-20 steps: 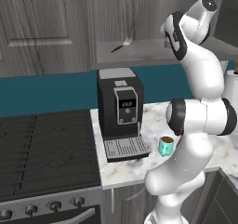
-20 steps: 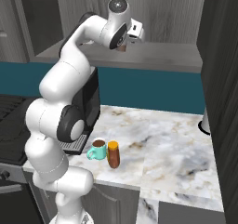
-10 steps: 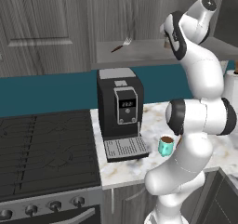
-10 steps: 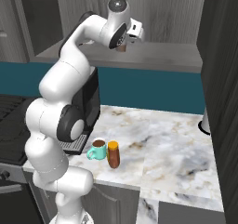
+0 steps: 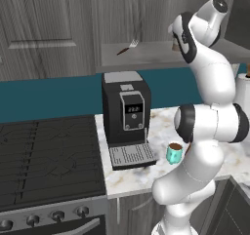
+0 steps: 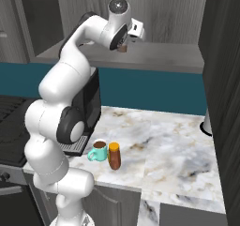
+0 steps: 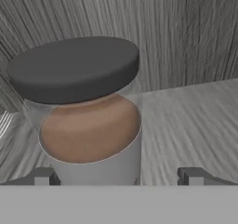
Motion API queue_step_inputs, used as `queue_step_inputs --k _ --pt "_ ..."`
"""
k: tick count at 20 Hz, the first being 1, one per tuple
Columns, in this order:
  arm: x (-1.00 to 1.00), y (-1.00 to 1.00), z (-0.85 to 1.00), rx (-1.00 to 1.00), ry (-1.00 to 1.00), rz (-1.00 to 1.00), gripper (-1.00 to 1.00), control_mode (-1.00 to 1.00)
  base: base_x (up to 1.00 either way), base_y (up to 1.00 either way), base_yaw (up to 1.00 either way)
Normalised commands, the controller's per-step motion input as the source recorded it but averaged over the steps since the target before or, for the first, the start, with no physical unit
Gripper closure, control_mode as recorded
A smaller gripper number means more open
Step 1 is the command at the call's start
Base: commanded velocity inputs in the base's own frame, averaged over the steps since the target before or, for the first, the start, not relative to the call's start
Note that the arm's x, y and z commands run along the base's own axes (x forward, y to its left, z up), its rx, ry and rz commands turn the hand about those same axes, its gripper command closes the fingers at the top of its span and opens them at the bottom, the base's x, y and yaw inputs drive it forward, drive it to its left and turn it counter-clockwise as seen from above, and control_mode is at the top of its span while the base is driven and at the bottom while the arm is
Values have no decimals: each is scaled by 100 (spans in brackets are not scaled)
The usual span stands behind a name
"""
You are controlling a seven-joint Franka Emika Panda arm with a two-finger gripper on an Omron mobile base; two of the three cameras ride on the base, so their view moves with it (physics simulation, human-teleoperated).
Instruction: Pick the cinnamon and honey bottle from the cabinet and place them next to the mug.
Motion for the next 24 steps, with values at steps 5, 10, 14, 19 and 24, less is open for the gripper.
queue_step_inputs --k 5,10,14,19,24 --pt "0 1 -5 0 -4 0 -100 -100 0 0 0" --pt "0 2 -13 0 -4 1 -100 -100 0 0 0" --pt "0 5 -5 0 -3 3 -100 -100 0 0 0" --pt "0 3 0 0 -3 2 -100 -100 0 0 0" --pt "0 0 0 0 0 0 -100 -100 0 0 0"
